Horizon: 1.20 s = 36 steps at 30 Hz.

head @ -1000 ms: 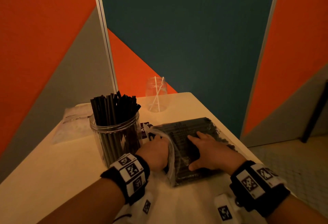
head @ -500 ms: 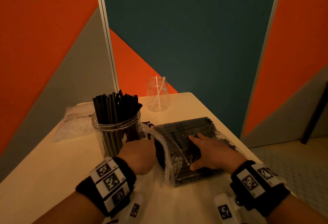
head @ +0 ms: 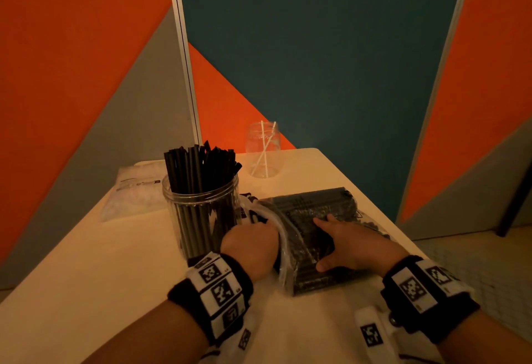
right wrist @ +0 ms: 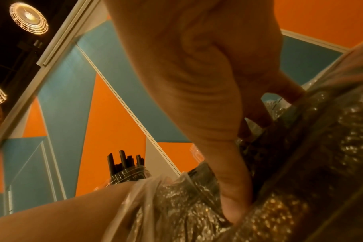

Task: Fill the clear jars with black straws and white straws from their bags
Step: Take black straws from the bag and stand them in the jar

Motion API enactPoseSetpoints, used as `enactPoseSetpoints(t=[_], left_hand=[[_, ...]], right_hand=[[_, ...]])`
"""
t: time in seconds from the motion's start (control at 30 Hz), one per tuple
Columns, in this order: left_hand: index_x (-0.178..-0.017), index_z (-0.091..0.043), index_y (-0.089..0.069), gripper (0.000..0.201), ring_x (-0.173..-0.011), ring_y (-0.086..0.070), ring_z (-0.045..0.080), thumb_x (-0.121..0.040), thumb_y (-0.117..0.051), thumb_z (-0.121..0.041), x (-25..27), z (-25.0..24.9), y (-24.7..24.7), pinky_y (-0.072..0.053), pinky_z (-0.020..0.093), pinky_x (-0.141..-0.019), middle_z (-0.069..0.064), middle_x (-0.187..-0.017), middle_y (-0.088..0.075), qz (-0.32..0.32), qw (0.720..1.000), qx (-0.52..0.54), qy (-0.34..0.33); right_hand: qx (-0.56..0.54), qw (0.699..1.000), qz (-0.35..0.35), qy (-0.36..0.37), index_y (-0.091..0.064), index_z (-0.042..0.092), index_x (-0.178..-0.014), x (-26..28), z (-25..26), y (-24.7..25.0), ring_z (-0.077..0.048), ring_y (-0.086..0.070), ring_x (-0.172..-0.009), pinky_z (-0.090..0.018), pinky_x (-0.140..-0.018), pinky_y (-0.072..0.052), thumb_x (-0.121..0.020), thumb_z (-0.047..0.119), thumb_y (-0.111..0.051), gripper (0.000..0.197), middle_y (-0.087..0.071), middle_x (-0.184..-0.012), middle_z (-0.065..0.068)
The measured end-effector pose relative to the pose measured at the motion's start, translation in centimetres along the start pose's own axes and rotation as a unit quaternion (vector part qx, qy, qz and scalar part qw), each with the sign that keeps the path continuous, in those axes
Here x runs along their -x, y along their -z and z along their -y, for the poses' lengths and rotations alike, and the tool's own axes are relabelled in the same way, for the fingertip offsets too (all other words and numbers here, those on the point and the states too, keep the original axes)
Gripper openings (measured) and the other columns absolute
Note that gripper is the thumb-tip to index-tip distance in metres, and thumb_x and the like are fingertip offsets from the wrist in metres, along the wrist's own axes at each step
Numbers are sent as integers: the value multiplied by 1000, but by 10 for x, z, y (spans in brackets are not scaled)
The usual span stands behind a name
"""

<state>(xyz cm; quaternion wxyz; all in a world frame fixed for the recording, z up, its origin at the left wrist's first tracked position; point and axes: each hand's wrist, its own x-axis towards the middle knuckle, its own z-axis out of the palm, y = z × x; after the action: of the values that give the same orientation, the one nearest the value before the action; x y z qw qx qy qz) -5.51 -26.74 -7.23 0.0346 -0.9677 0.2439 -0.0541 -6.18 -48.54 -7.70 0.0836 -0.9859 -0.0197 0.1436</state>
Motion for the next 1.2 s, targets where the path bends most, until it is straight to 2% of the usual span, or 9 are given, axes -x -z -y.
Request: enactPoseSetpoints(t=[0.3, 0.43, 0.63, 0.7, 0.77, 0.87, 1.0, 1.13, 1.2], left_hand=[[-123, -22, -49, 24, -80, -59, 18, -101, -43, -29, 80, 48, 61, -46, 31, -66, -5, -93, -58, -33, 991, -100, 83], [-122, -26, -47, 24, -91, -65, 17, -102, -33, -30, 114, 66, 76, -51, 30, -73, -4, -103, -64, -63, 981, -159, 94], [-124, -33, -42, 31, -60, -45, 11, -94, -41, -23, 135, 72, 91, -28, 26, -47, -9, -73, -41, -120, 976, -122, 136], [-119, -34, -41, 28, -56, -43, 8, -93, -45, -23, 136, 66, 92, -29, 25, -47, -10, -69, -38, -131, 979, -86, 129], [-112, -36, -39, 24, -53, -37, 5, -94, -46, -22, 132, 57, 88, -26, 25, -46, -10, -67, -35, -142, 982, -42, 114], [-97, -41, -31, 25, -54, -39, 5, -93, -49, -25, 116, 43, 79, -34, 27, -49, -11, -67, -37, -167, 980, 50, 93], [-94, -40, -38, 21, -65, -55, 11, -90, -57, -32, 91, 33, 63, -49, 32, -58, -11, -76, -52, -188, 960, 195, 68], [-100, -38, -50, 16, -73, -61, 13, -92, -60, -30, 72, 44, 61, -53, 32, -61, -7, -84, -62, -212, 918, 327, 71], [-98, -39, -52, 15, -65, -62, 12, -94, -60, -27, 66, 59, 69, -48, 25, -53, -6, -77, -63, -259, 870, 407, 102]], right_hand=[[-17, 1000, -6, -18, -8, 35, -160, 9, 7, 3, -26, -21, -152, -41, -120, -23, -80, 58, -76, 108, -3, -169, 3], [-42, 999, -25, -21, -11, 33, -161, 17, 9, 3, -24, -24, -151, -38, -119, -24, -79, 57, -77, 108, -12, -168, 3], [-140, 989, -36, -1, -10, 32, -161, 32, 15, 7, -22, -33, -147, -40, -121, -28, -85, 46, -76, 101, -25, -165, 1], [-274, 955, -98, 49, -25, 36, -157, 39, 24, 19, -17, -44, -136, -40, -115, -36, -95, 48, -62, 73, -39, -158, 3], [-447, 870, -179, 104, -47, 42, -142, 48, 43, 33, -13, -48, -132, -43, -111, -40, -95, 66, -42, 53, -48, -150, 8], [-566, 777, -227, 158, -68, 36, -117, 58, 77, 53, -10, -62, -118, -39, -96, -53, -85, 78, -26, 67, -68, -126, 8], [-520, 784, -258, 217, -70, 28, -118, 62, 117, 70, -11, -73, -94, -21, -72, -57, -91, 70, -26, 66, -74, -109, 1], [-508, 753, -316, 274, -63, 34, -124, 56, 143, 88, -9, -68, -102, -27, -87, -55, -88, 78, -24, 69, -69, -114, 3], [-520, 728, -352, 275, -61, 39, -116, 48, 149, 92, -5, -66, -98, -30, -82, -55, -91, 72, -26, 54, -69, -110, 7]])
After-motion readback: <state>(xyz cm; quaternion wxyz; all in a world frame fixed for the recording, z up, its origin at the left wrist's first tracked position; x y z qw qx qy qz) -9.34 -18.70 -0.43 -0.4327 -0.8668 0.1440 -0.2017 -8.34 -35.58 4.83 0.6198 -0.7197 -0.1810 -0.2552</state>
